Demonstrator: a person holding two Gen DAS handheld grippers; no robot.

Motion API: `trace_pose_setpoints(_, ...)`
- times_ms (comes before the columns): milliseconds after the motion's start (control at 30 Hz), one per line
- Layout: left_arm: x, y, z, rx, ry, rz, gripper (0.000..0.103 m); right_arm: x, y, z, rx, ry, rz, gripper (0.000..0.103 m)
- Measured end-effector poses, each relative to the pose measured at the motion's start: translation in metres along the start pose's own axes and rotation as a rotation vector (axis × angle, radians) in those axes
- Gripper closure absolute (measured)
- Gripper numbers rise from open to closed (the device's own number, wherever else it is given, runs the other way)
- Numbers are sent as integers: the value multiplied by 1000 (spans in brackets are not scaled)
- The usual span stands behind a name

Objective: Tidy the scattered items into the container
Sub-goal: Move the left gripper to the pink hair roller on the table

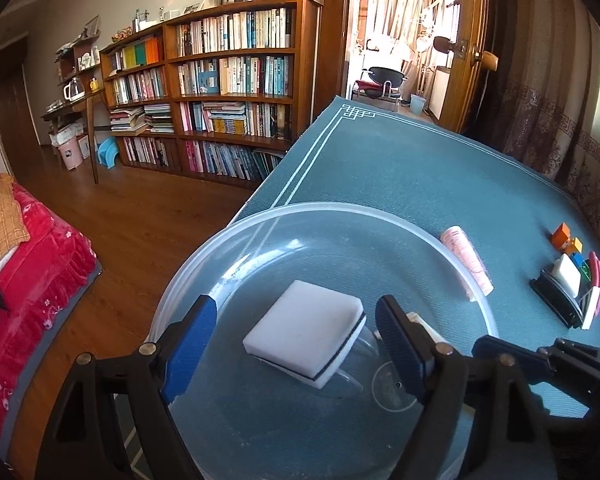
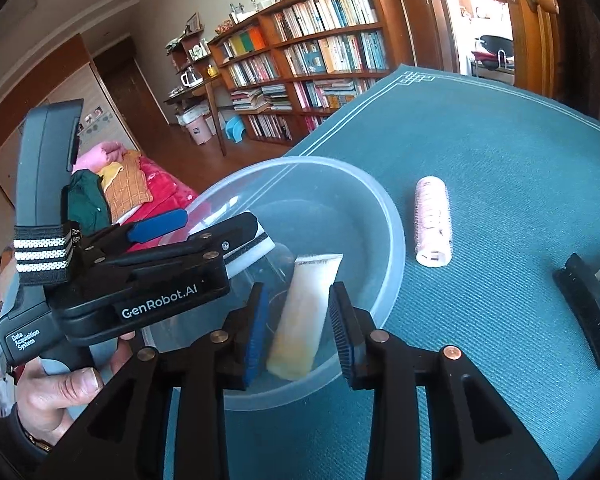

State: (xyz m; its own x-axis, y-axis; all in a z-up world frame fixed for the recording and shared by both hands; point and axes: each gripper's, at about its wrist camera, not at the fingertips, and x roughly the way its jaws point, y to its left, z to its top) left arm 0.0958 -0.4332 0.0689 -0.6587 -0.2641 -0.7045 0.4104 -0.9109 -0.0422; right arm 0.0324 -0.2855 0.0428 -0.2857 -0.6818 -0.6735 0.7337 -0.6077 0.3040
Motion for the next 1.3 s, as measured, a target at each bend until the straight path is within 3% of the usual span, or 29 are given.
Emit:
trace_pose_setpoints(67, -1, 1, 0, -6, -1, 1, 18, -5, 0, -2, 2, -12, 6, 58)
trace_pose_setpoints(500, -6, -23, 6, 32, -4, -37, 17, -40, -21, -17, 69, -58, -16, 58)
trace_pose_setpoints(733, -1, -56, 10, 69, 13, -84, 17, -62, -43, -29, 136, -93, -56, 58)
trace_pose_setpoints(1000, 12, -108, 16, 177, 34, -132, 17, -85, -68, -42, 203, -120, -94, 58)
trace_pose_setpoints(1300, 43, -145, 48, 235, 30, -179, 17, -103, -100, -55, 279, -147, -124, 58)
